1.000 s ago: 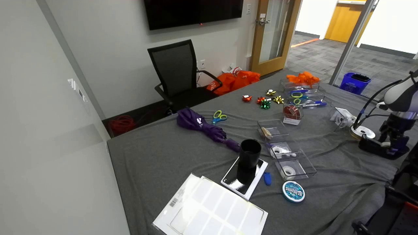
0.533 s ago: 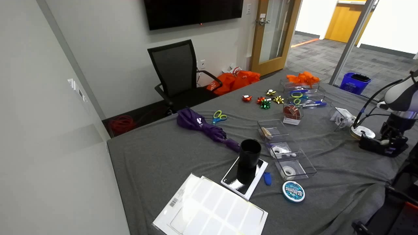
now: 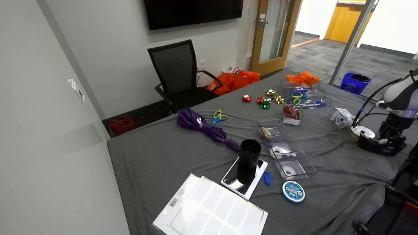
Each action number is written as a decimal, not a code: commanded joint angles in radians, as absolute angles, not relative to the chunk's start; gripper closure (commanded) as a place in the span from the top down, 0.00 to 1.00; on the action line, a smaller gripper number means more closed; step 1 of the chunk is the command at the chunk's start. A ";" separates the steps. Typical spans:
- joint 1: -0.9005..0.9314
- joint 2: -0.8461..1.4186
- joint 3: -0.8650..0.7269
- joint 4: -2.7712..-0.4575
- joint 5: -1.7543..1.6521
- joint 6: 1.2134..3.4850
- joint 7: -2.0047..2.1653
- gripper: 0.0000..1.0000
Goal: Move the black tape dispenser to the left.
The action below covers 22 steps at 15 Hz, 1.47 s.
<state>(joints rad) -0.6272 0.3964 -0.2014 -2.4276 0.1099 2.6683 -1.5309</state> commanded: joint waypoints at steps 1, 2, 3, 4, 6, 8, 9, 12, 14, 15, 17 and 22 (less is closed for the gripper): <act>-0.629 0.308 -0.158 -2.474 0.163 2.636 -1.515 0.40; -0.616 0.282 -0.146 -2.488 0.183 2.634 -1.493 0.40; -0.594 0.256 -0.141 -2.500 0.195 2.627 -1.451 0.40; -0.575 0.231 -0.133 -2.509 0.213 2.620 -1.416 0.40; -0.534 0.176 -0.116 -2.528 0.259 2.609 -1.351 0.40; -0.473 0.129 -0.115 -2.539 0.301 2.614 -1.276 0.40; -0.439 0.111 -0.119 -2.540 0.308 2.621 -1.223 0.40; -0.331 0.091 -0.142 -2.513 0.267 2.621 -0.952 0.40; -0.283 0.107 -0.148 -2.494 0.242 2.635 -0.773 0.40; -0.263 0.116 -0.150 -2.489 0.221 2.636 -0.687 0.40; -0.229 0.124 -0.145 -2.482 0.173 2.628 -0.515 0.40; -0.188 0.157 -0.125 -2.447 0.149 2.594 -0.231 0.40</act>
